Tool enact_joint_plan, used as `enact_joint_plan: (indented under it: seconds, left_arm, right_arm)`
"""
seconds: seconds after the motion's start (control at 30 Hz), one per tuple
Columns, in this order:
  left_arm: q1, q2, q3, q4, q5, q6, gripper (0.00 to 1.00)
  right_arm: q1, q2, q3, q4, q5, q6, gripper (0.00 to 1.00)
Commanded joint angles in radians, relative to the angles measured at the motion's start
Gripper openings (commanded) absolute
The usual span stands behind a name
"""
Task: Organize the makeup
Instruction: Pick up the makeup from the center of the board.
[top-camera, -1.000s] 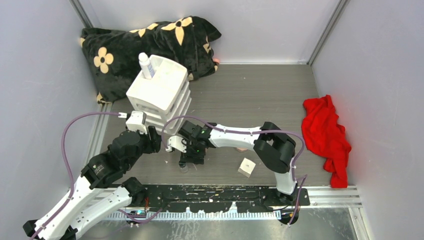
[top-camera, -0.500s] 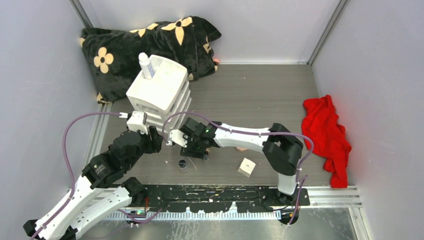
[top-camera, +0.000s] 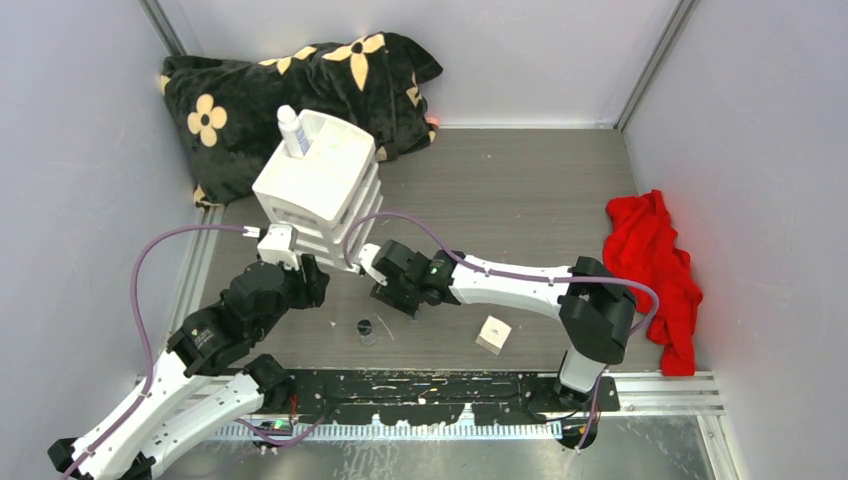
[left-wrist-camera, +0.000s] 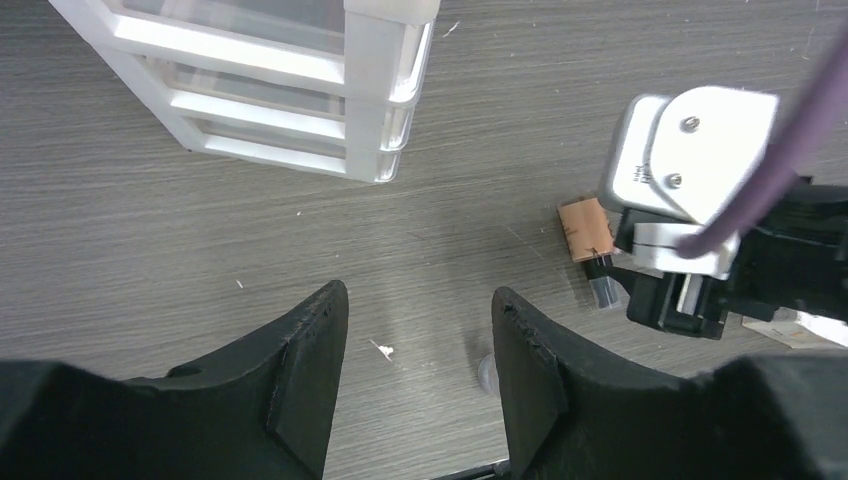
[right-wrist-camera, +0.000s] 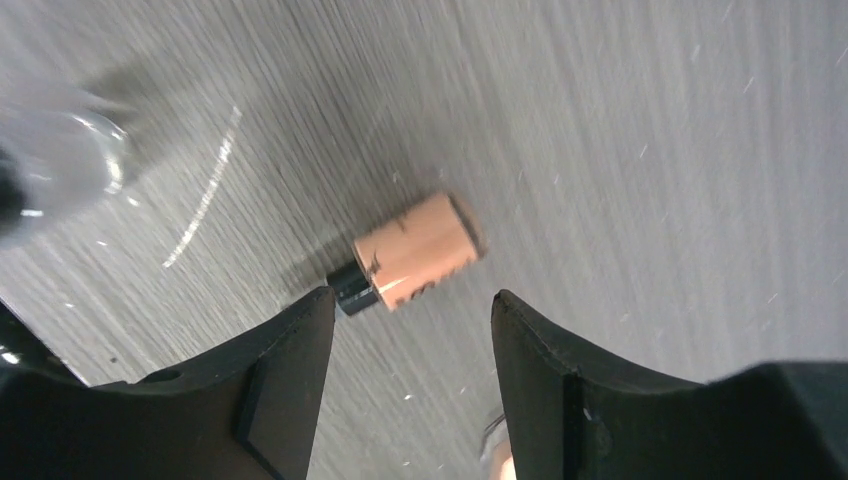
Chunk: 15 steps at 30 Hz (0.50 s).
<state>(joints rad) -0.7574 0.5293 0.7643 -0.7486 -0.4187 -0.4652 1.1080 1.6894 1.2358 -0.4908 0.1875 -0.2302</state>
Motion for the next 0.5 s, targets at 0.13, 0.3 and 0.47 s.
enact_joint_plan:
  seconds: [0.13, 0.3, 0.47]
  left_arm:
    - [-0.001, -0.002, -0.004, 0.074, 0.018, -0.003, 0.55]
    - [-0.002, -0.003, -0.007, 0.073, 0.021, -0.003, 0.55]
    - [-0.002, -0.003, -0.003, 0.067, 0.022, 0.0, 0.56]
  right_arm:
    - [0.019, -0.075, -0.136, 0.103, 0.127, 0.349, 0.63]
    - [0.043, -0.062, -0.147, 0.124, 0.098, 0.42, 0.62]
    - [0.086, -0.057, -0.158, 0.171, 0.096, 0.505, 0.62]
